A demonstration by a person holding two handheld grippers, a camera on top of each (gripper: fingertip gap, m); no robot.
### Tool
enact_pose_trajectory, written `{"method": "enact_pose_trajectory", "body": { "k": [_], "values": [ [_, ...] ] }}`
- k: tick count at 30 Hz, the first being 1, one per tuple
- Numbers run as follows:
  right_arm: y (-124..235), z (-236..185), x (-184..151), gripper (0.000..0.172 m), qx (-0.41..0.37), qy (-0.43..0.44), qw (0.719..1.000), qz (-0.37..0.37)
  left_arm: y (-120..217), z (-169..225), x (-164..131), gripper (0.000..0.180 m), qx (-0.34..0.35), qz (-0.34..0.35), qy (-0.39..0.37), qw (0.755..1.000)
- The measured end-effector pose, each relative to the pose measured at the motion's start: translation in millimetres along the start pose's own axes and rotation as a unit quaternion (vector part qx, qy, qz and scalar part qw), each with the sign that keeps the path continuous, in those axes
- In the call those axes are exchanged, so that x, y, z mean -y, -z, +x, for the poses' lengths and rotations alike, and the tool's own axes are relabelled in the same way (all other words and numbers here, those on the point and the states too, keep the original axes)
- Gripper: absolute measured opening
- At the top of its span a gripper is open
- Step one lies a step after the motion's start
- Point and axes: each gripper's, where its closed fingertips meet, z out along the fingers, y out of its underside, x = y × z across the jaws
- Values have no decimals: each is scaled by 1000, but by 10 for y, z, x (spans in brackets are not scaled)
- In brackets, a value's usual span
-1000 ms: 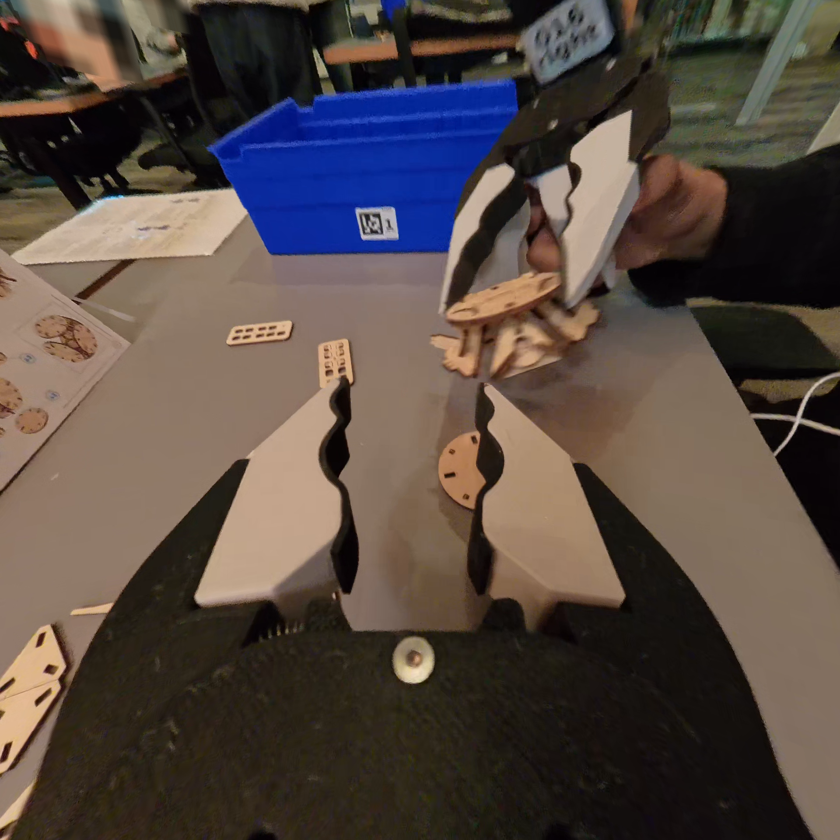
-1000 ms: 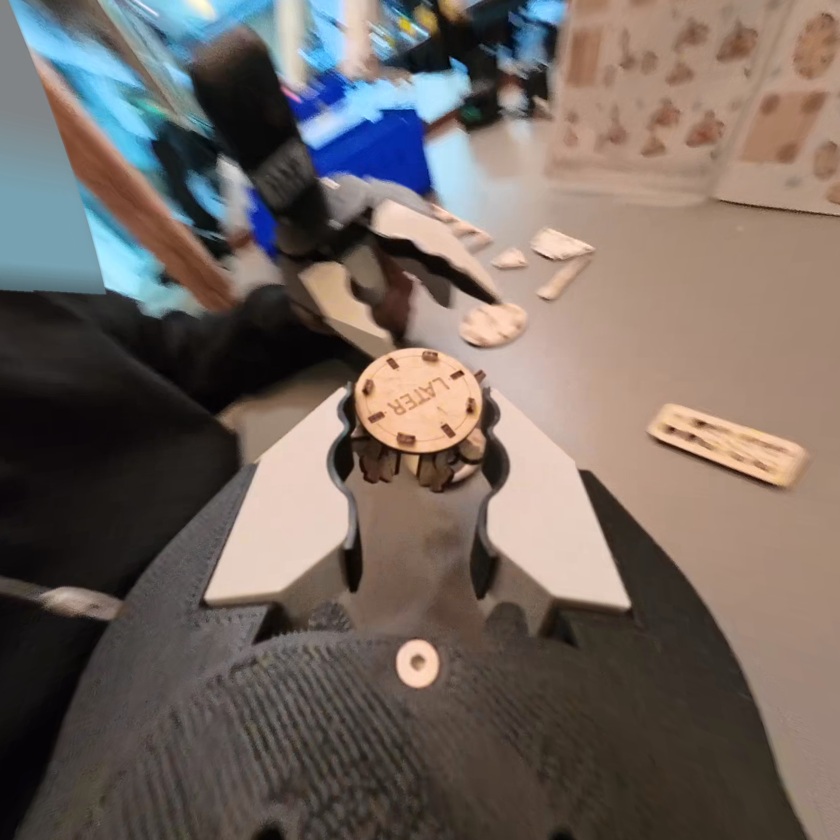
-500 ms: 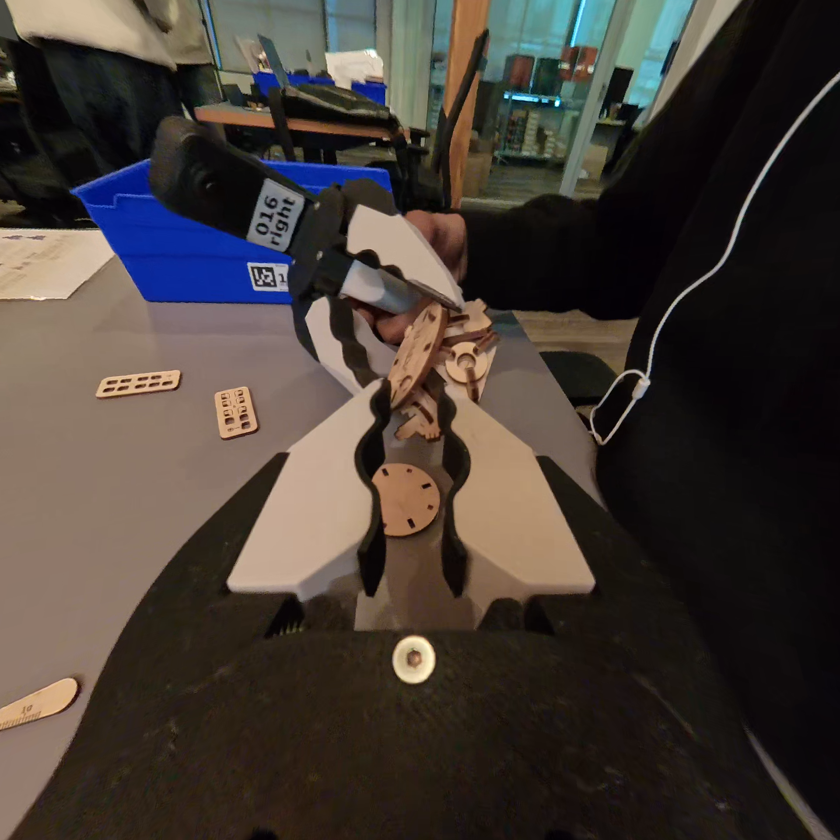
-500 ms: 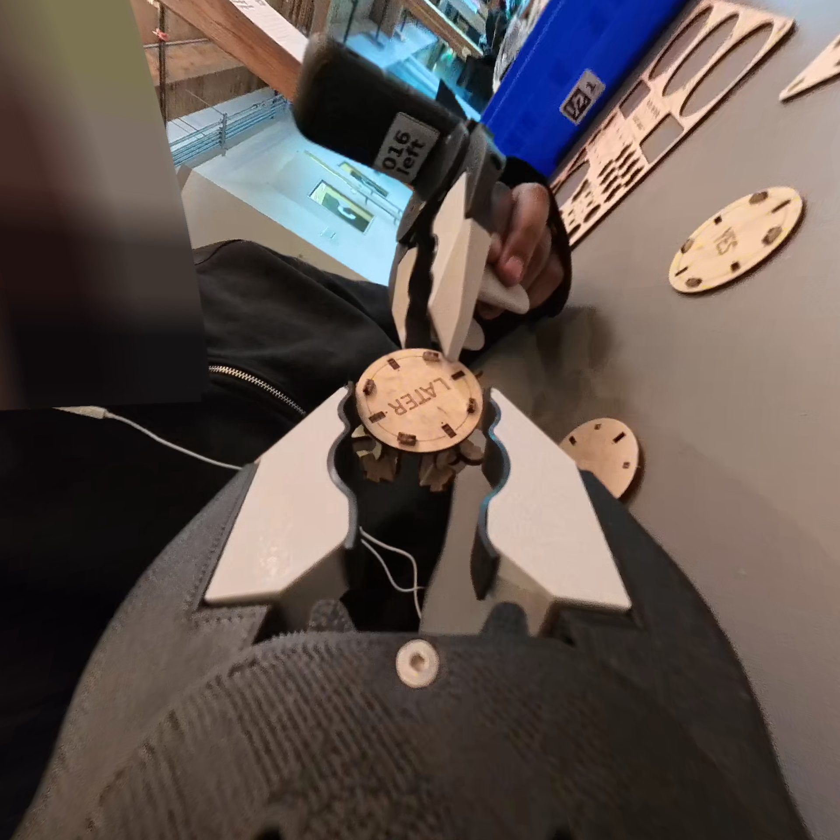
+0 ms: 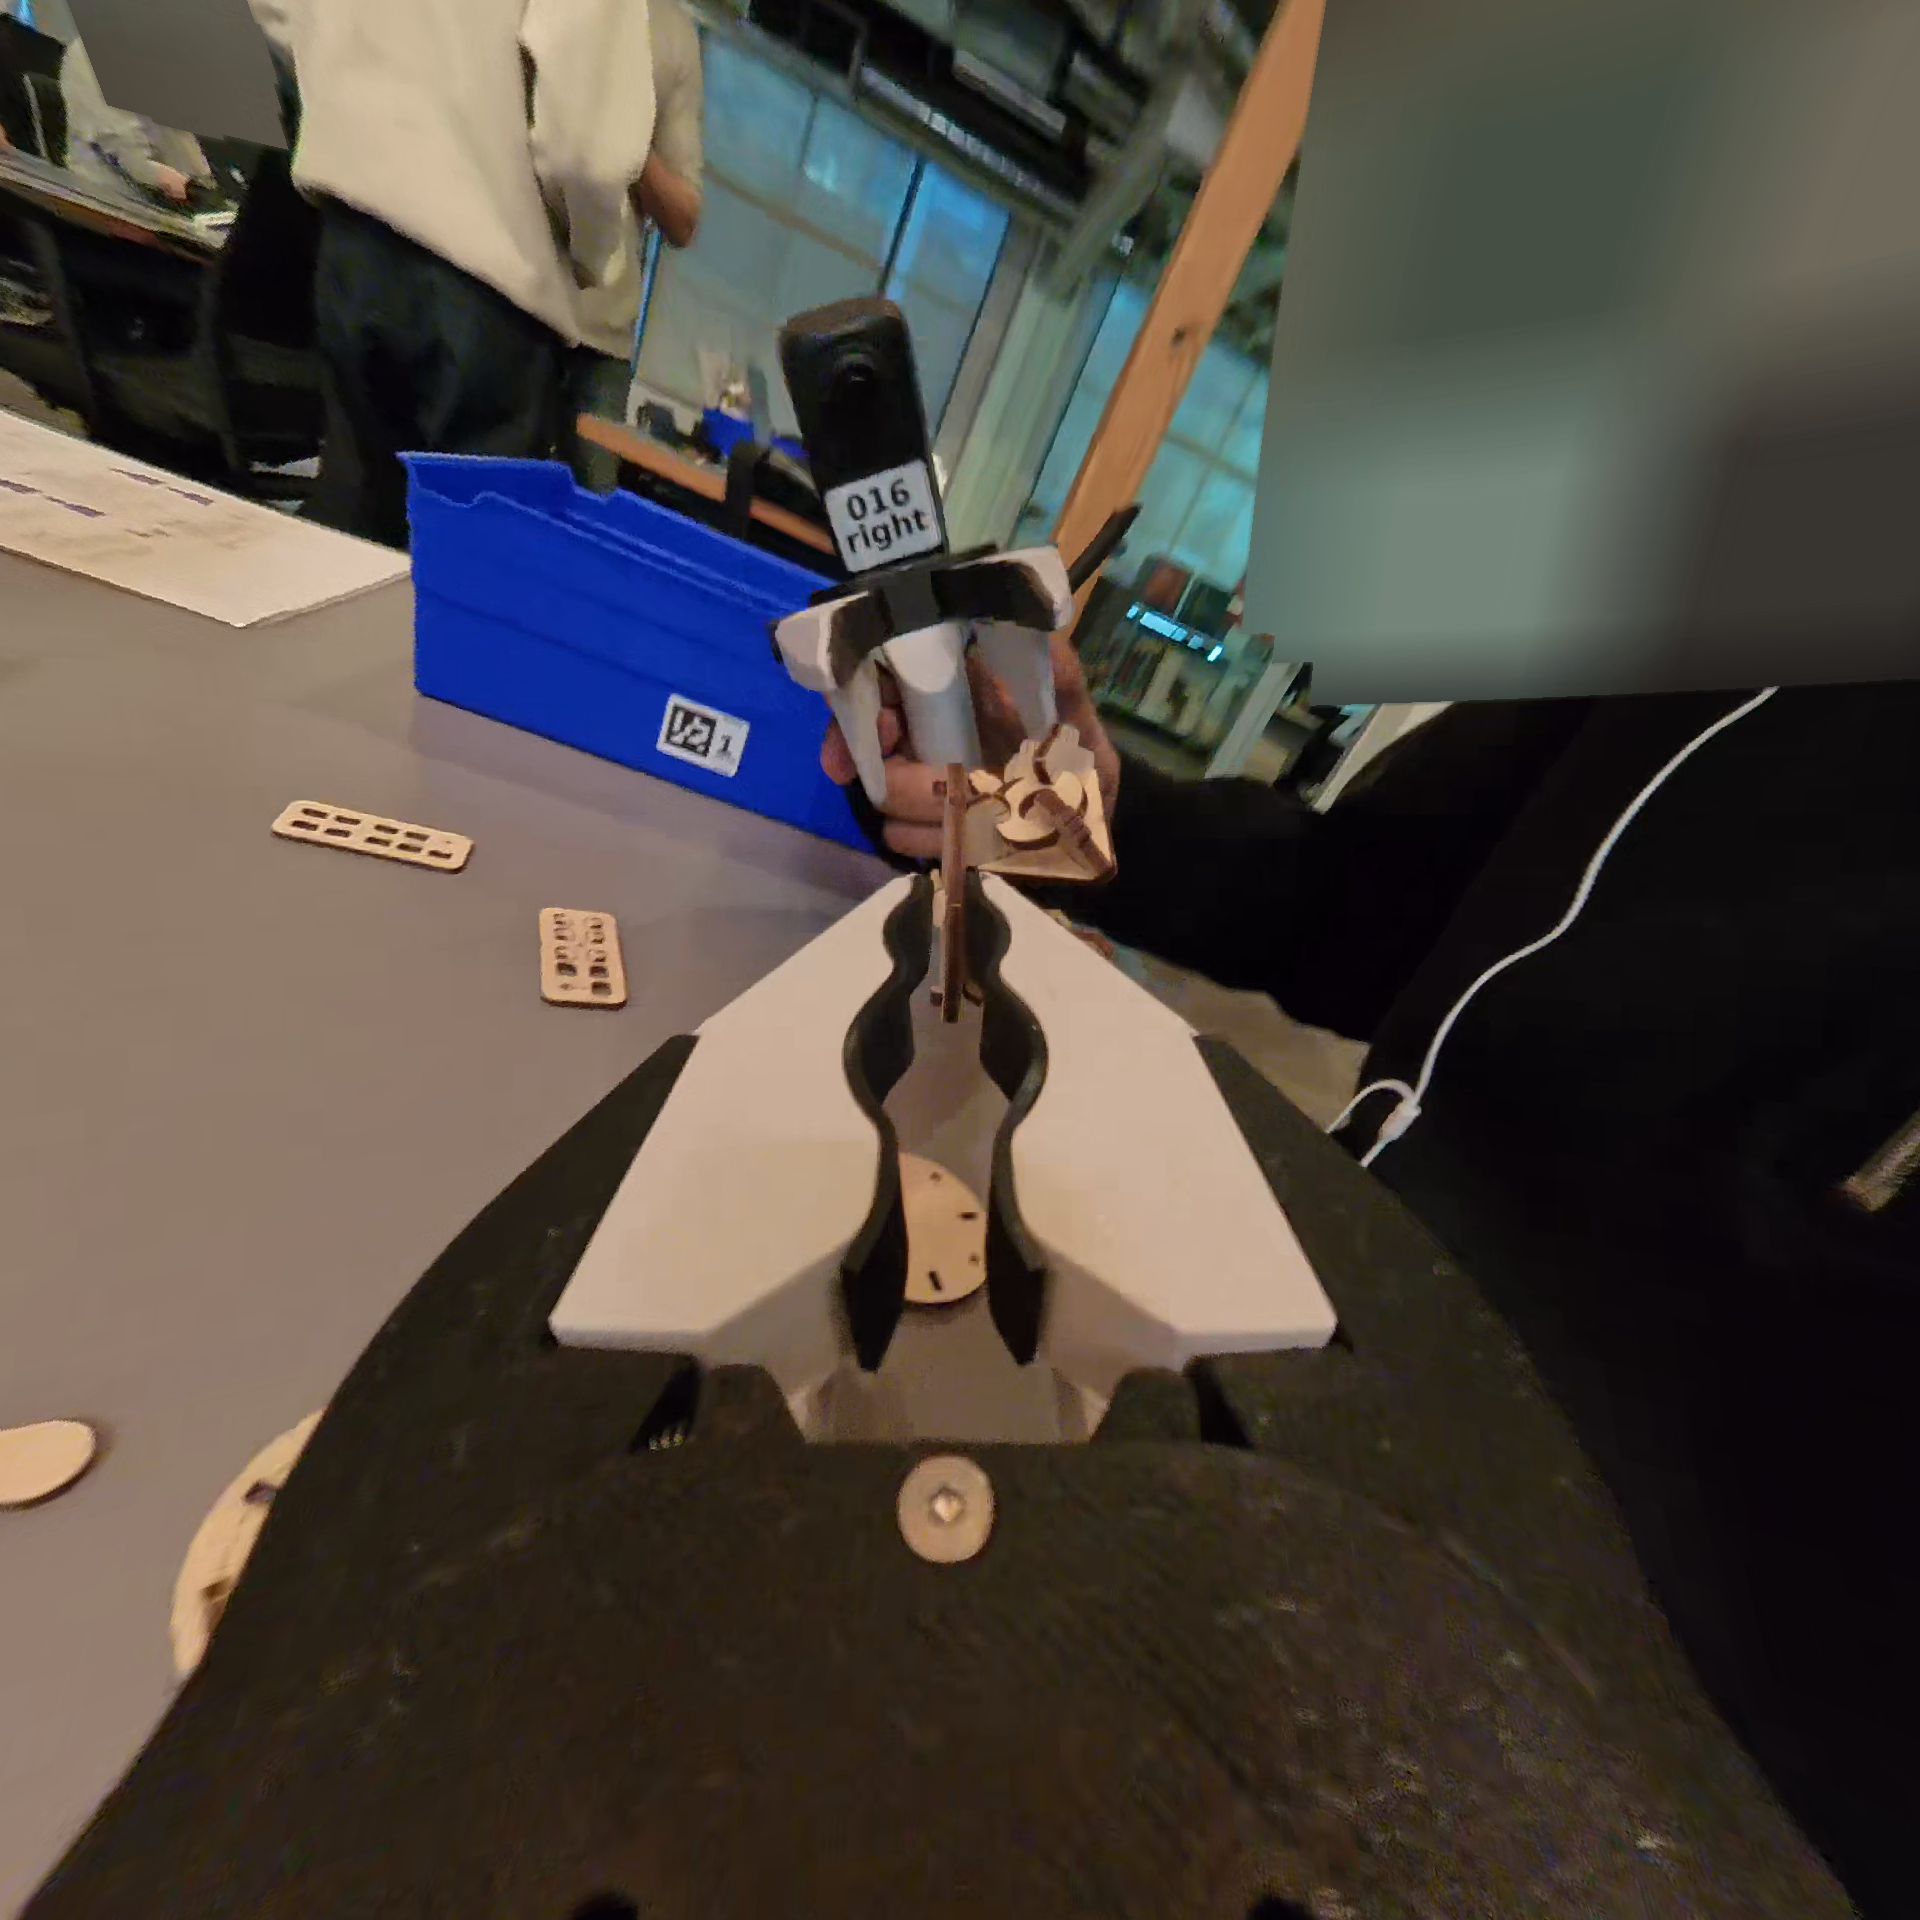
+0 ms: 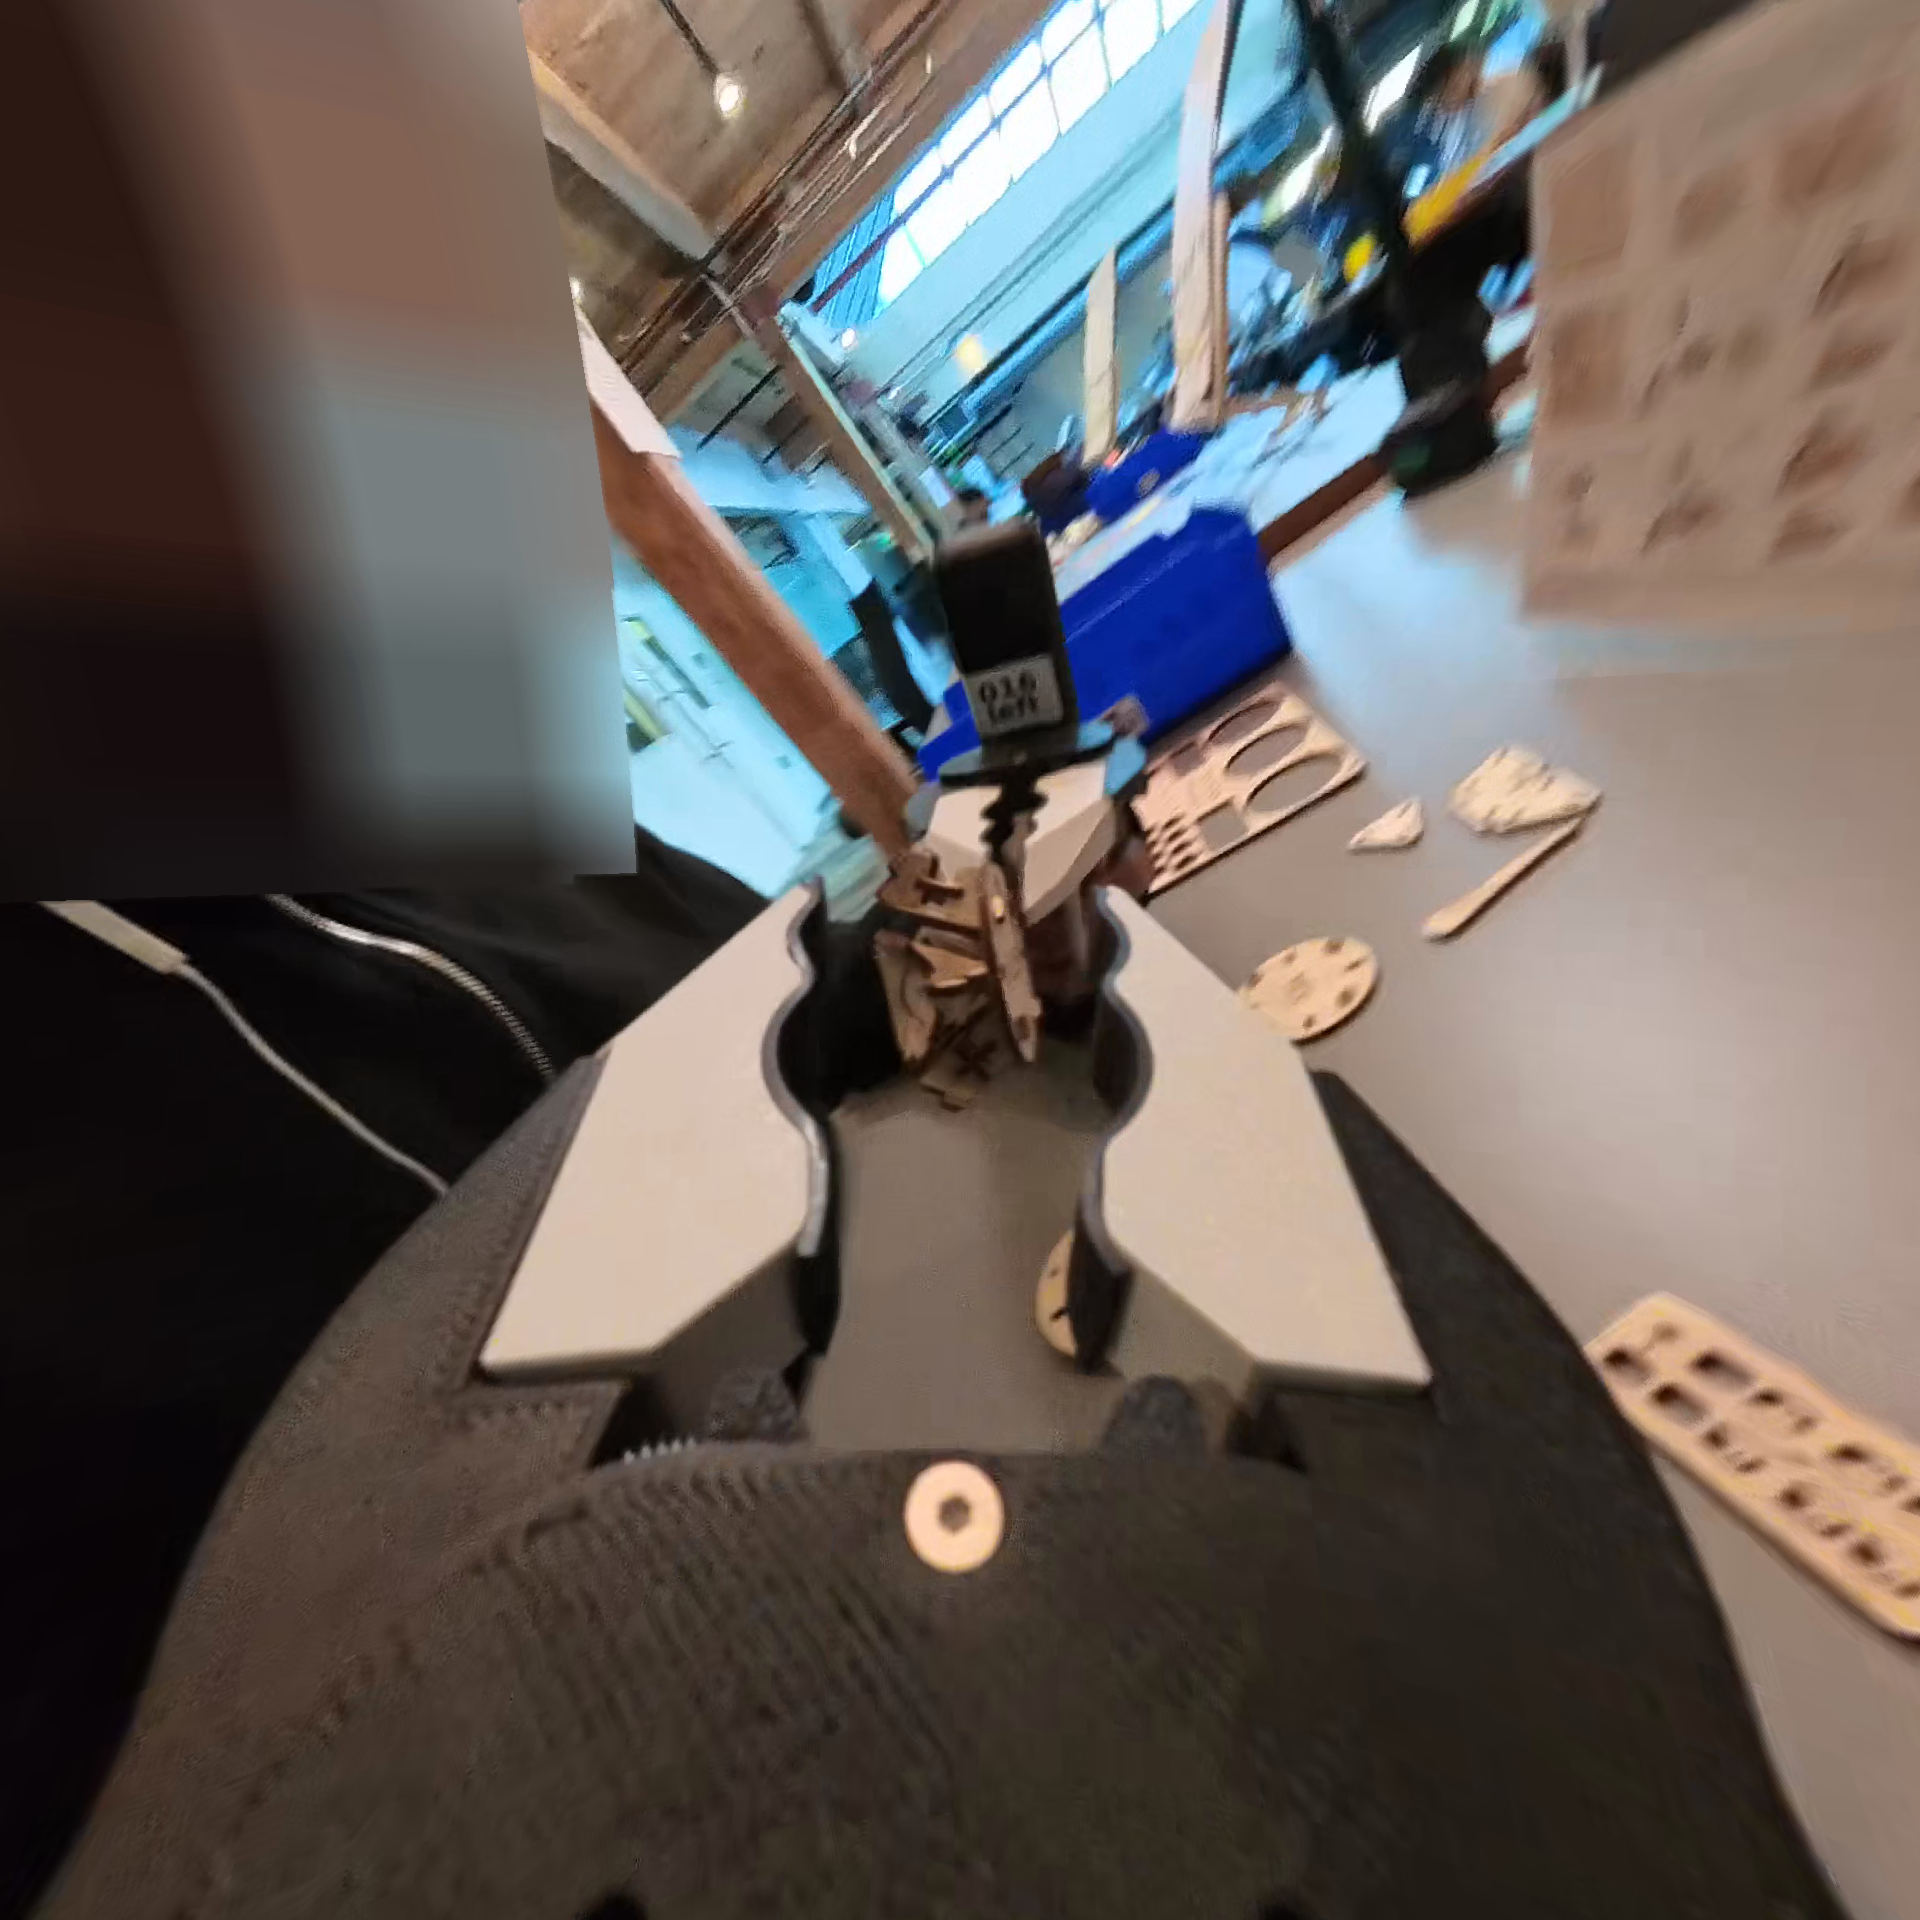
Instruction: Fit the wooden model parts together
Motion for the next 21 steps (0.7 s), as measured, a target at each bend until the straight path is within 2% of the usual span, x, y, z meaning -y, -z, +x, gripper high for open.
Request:
{"method": "enact_pose_trajectory", "body": {
  "k": [1,4,7,10,13,19,21],
  "values": [
    [9,-18,44,41,-12,30,999,8,10,13,35,1,-11,14,15,1000],
    [-29,-20,46,35,-39,76,996,-4,43,8,117,1,-35,52,68,996],
    [-110,3,-68,32,-47,83,995,-33,97,-11,207,0,-62,97,126,985],
    [-171,59,-146,25,-66,85,994,-31,143,-42,262,0,-77,128,165,975],
    [-253,71,-165,9,-73,69,995,-1,154,-93,257,0,-67,128,178,973],
    [-392,77,-203,16,-61,41,997,27,171,-107,285,0,-60,137,181,972],
    [-413,77,-205,13,-54,29,997,36,140,-82,264,0,-64,132,182,972]
  ]
}}
